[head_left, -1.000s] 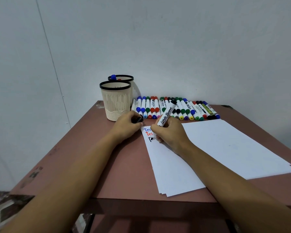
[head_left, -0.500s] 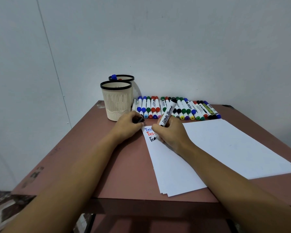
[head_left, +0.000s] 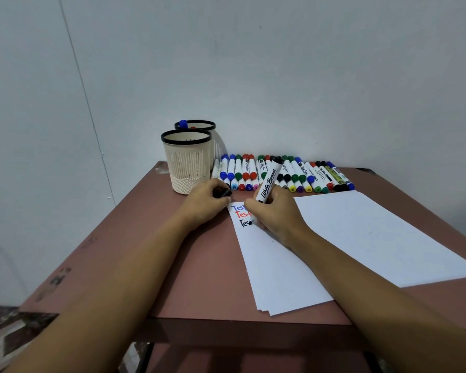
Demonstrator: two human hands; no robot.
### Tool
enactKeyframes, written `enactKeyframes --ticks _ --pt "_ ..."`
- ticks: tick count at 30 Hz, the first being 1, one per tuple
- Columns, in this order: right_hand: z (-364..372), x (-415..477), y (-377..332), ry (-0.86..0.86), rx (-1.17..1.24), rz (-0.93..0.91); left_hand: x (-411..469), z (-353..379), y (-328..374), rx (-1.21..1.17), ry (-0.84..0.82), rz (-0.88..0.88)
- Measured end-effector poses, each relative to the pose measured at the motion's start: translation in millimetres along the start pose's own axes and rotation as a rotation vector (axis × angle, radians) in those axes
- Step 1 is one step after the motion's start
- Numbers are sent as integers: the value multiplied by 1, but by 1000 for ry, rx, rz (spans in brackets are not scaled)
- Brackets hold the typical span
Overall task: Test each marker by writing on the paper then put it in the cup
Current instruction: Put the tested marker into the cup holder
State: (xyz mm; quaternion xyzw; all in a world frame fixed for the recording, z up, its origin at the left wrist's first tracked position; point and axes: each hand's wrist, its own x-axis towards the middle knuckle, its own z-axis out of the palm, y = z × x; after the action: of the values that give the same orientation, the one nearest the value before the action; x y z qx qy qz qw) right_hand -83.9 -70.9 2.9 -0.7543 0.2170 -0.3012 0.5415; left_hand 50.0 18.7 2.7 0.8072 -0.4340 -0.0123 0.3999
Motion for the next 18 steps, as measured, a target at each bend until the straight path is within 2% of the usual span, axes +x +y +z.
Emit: enactKeyframes --ticks 3,8,18 --pt "0 0 0 2 -4 7 0 0 0 1 0 -3" --pt "-1 -1 -2 122 18 -23 -1 0 1 3 -6 0" --pt "0 -4 -6 84 -11 -21 0 -1 1 11 -19 -12"
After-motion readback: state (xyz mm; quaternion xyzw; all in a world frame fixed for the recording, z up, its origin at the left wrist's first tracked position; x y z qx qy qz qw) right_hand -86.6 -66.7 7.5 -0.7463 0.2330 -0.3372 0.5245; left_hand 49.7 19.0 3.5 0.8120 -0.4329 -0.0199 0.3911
